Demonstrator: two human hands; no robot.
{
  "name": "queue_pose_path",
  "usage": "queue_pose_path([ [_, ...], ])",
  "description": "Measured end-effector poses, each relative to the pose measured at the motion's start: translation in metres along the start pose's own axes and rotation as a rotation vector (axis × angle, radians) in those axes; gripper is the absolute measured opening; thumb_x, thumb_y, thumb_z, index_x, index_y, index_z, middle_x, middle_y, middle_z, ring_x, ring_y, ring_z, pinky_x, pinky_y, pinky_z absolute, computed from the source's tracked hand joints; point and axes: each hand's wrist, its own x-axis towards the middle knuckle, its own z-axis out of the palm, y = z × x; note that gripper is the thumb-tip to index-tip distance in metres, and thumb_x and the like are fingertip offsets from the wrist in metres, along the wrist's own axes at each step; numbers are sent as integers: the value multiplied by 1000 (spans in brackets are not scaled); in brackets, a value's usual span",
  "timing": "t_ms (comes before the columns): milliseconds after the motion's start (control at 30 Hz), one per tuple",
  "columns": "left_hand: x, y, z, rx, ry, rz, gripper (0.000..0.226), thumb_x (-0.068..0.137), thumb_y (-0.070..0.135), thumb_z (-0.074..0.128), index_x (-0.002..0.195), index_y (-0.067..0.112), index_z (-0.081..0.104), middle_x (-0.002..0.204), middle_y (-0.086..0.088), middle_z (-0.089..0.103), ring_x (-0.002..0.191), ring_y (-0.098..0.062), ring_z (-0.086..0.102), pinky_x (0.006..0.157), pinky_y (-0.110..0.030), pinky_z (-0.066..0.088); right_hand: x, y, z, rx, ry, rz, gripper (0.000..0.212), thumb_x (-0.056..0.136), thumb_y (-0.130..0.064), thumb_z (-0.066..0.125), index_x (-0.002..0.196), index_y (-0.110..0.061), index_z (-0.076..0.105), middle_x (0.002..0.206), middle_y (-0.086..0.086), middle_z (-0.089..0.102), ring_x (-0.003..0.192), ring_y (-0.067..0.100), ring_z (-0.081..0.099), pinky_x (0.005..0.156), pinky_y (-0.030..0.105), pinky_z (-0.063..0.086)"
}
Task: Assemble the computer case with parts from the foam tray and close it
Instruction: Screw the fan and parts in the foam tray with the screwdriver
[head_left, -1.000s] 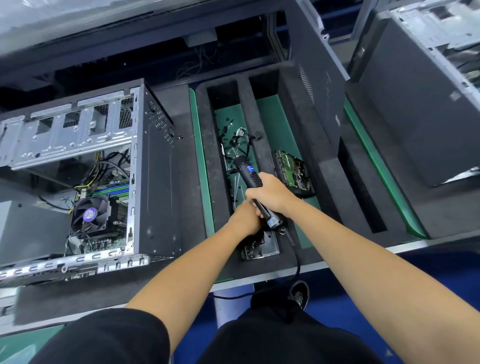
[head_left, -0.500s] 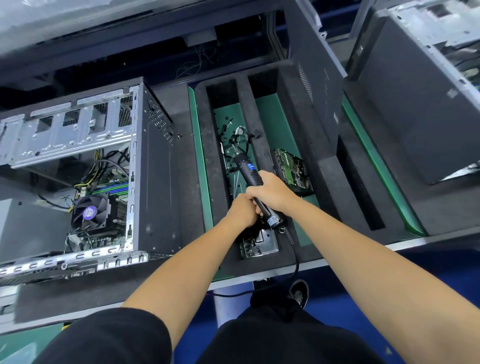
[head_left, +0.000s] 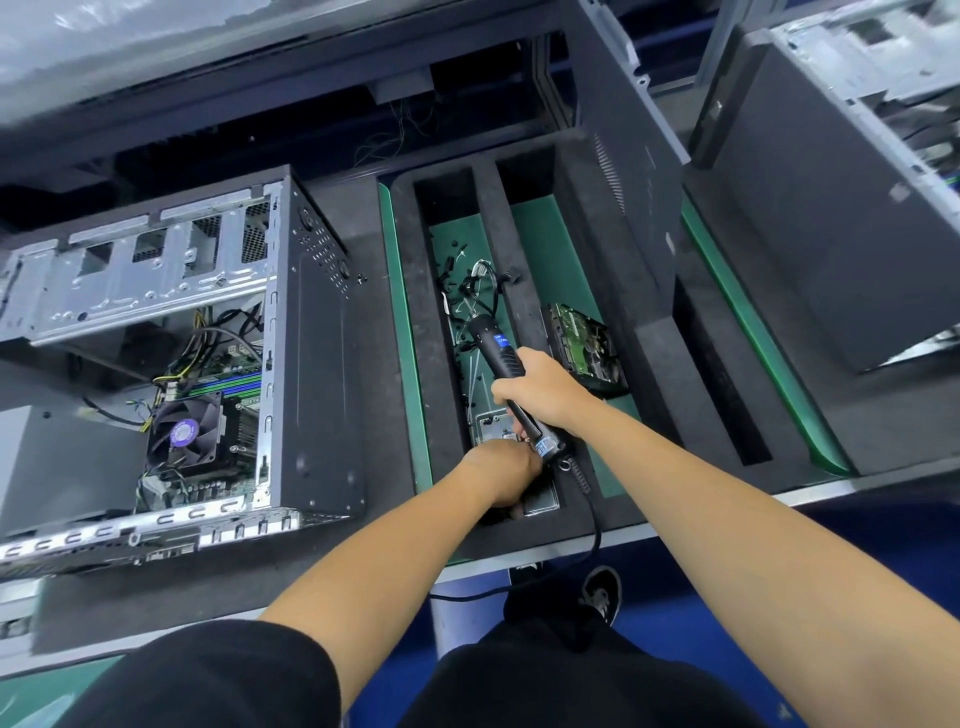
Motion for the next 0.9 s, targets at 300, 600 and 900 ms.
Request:
queue_pose_path([
  [300,-6,5,6,133,71,132,22,92,-1,44,109,-6,56,110,-21,60,102,-36,59,76,-43,48,-2,-3,1,-5,4,7,22,80,-8,63,87,-11,42,80,13,54,59,30,56,63,43,53],
  [600,-3,5,6,29,99,103,32,92,24,53,107,-4,59,107,-21,60,97,-35,59,72,-36,44,-2,-2,1,15,-6,12,22,78,-7,62,87,-11,42,79,14,52,51,27,56,50,32,51],
  [900,0,3,8,-49,82,-1,36,91,27,52,111,-1,59,115,-20,58,104,-36,57,84,-40,48,-1,-1,1,30,1,29,22,78,-9,62,92,-10,45,80,15,55,52,28,58,54,37,53],
])
